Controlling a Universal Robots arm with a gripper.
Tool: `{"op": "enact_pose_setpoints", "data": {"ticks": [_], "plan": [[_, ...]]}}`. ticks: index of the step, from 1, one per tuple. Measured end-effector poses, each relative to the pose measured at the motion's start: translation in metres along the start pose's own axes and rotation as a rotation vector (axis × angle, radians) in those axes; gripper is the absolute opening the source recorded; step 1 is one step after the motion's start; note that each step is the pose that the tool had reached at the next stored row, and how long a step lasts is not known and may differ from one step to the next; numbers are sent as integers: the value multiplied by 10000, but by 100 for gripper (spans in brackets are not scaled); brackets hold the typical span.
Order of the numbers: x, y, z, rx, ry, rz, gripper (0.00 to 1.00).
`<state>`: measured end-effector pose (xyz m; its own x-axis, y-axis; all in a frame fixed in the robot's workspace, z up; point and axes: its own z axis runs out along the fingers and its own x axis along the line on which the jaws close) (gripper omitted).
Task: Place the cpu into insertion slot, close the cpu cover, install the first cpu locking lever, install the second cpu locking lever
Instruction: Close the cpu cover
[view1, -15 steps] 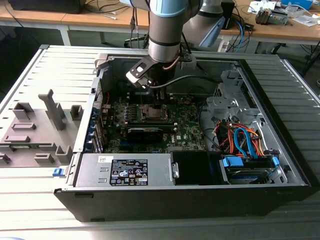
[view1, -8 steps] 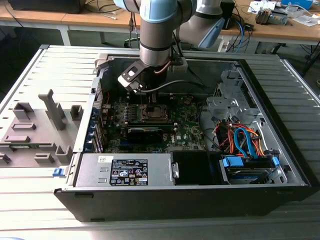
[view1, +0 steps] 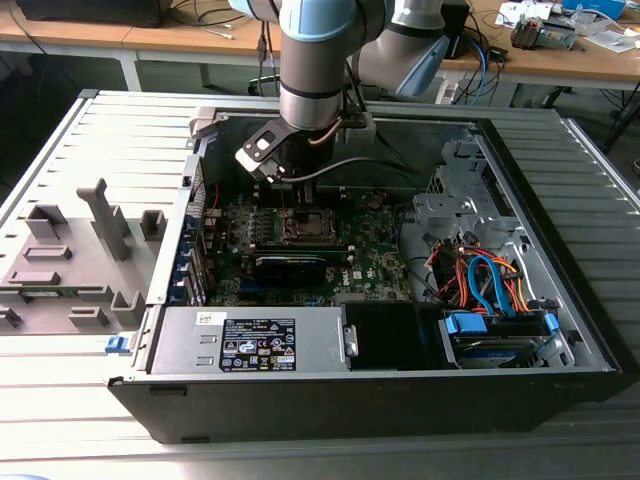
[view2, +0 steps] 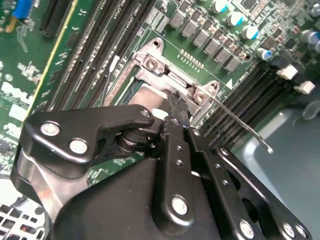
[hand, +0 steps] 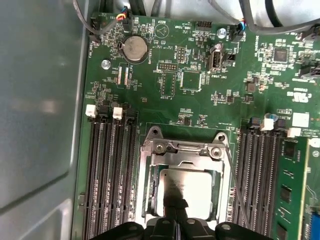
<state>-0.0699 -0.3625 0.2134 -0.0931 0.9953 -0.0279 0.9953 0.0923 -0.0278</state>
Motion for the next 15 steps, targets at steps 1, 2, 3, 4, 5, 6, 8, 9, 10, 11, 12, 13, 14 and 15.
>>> {"op": "enact_pose_setpoints", "data": {"ticks": [1, 2, 3, 4, 5, 6, 8, 9, 10, 11, 12, 13, 14, 15], "plan": [[-1, -1, -36, -1, 2, 0, 11], [-2, -2, -66, -1, 1, 0, 11], [-3, -3, -100, 0, 2, 0, 11], [-3, -3, -115, 0, 2, -1, 11], [-4, 0, -140, -1, 11, -10, 11], [-5, 8, -154, 0, 32, -24, 11], [-9, 45, -160, 24, 103, -120, 11], [-12, 66, -161, 49, 125, -181, 11], [-13, 79, -162, 61, 136, -217, 11], [-14, 87, -163, 67, 145, -247, 11], [-14, 92, -165, 67, 146, -272, 11], [-14, 96, -167, 65, 150, -294, 11], [-15, 97, -187, 66, 151, -324, 11], [-15, 97, -203, 65, 152, -328, 11]]}}
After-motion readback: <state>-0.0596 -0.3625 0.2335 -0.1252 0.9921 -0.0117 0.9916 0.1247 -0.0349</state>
